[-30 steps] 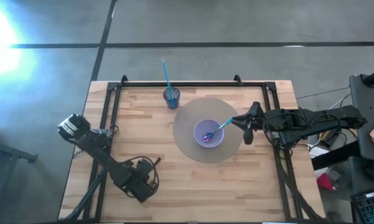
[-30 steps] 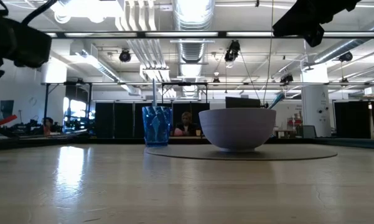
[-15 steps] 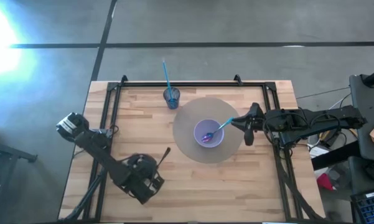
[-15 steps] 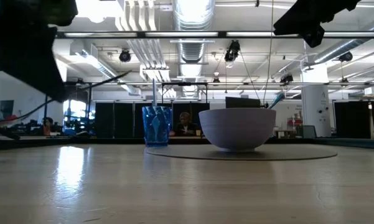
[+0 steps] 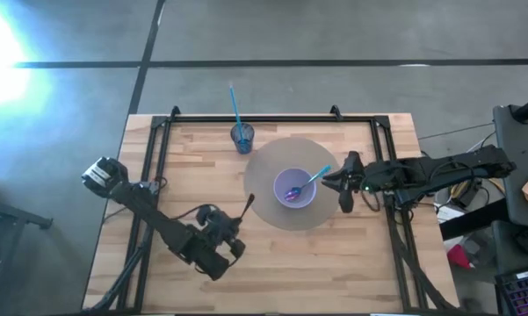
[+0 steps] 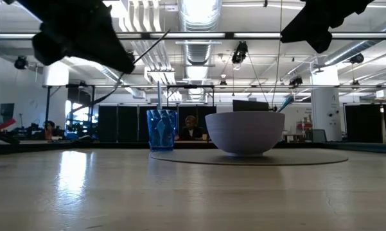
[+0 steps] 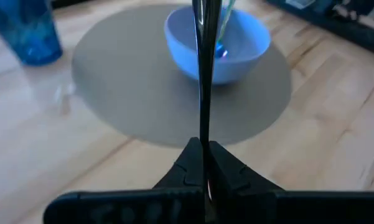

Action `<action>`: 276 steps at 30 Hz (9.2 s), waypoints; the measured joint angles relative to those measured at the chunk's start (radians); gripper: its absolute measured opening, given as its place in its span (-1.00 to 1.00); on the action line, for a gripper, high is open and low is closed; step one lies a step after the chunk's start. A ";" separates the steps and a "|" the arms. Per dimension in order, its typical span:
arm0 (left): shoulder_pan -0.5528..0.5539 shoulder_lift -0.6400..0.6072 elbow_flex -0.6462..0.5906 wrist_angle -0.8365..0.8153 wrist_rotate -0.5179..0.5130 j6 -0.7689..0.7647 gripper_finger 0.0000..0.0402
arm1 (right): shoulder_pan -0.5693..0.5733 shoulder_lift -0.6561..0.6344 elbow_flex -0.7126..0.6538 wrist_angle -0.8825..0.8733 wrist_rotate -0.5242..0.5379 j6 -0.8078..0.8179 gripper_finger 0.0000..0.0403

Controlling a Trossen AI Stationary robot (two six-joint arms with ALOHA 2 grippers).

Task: Pick & Place Utensil
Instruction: Put the black fork into the purple bowl

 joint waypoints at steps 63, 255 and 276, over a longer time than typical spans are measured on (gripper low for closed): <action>0.131 0.003 -0.004 0.382 -0.288 0.624 -0.99 | 0.018 0.779 0.146 1.143 -0.091 -0.394 -0.07; 0.135 -0.029 -0.004 0.367 -0.105 0.637 -0.10 | -0.660 0.398 0.420 0.292 -0.889 -0.304 -0.95; 0.135 -0.029 -0.004 0.349 -0.084 0.637 -0.10 | -0.817 0.881 0.778 -0.030 -1.444 -0.405 -0.95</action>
